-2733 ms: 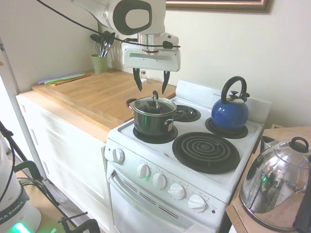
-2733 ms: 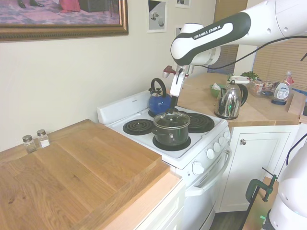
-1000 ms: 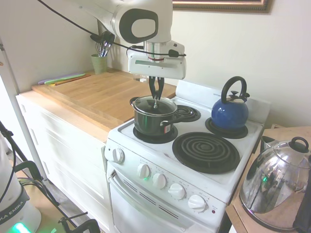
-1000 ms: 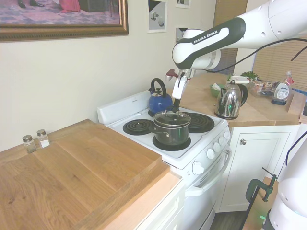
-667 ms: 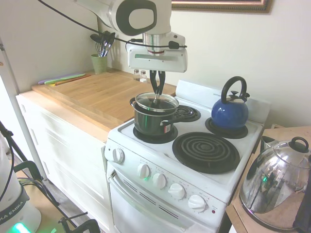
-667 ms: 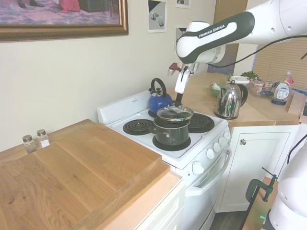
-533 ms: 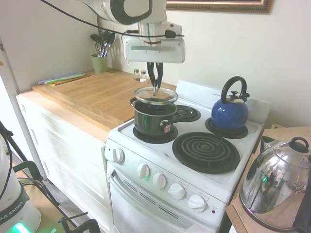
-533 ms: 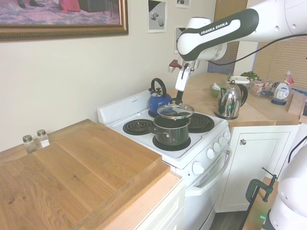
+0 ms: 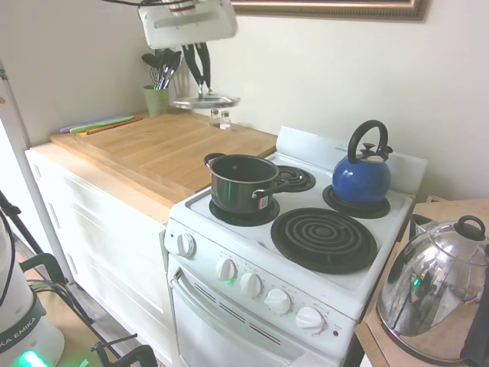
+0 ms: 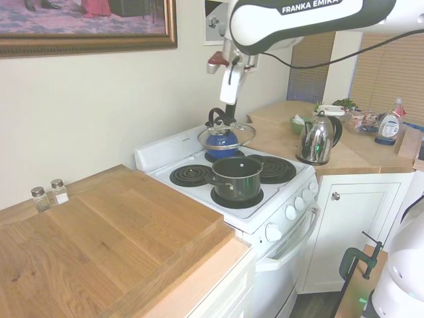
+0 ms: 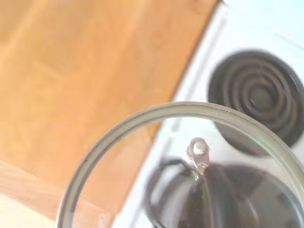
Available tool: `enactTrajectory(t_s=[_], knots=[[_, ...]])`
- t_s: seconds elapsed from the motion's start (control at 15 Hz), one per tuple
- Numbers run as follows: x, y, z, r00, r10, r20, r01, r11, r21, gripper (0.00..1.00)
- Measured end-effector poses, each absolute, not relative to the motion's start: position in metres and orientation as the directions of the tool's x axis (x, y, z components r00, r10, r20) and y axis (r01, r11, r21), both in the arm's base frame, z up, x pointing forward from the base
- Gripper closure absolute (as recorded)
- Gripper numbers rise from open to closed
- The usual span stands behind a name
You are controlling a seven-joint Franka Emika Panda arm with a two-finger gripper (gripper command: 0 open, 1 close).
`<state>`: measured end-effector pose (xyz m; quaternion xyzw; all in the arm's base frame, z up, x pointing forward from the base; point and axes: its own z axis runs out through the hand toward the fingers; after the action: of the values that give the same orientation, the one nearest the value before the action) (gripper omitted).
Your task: Uncover the lid of the pot
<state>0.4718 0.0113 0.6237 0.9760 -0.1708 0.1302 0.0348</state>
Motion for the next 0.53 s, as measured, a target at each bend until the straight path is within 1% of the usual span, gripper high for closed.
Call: enactTrajectory(t_s=[0.2, 0.53], knots=[[0.511, 0.083, 0.617, 0.919, -0.31, 0.242, -0.334, -0.94, 0.063, 1.0], [0.582, 0.178, 0.575, 0.926, -0.321, 0.198, -0.346, -0.932, 0.106, 1.0]])
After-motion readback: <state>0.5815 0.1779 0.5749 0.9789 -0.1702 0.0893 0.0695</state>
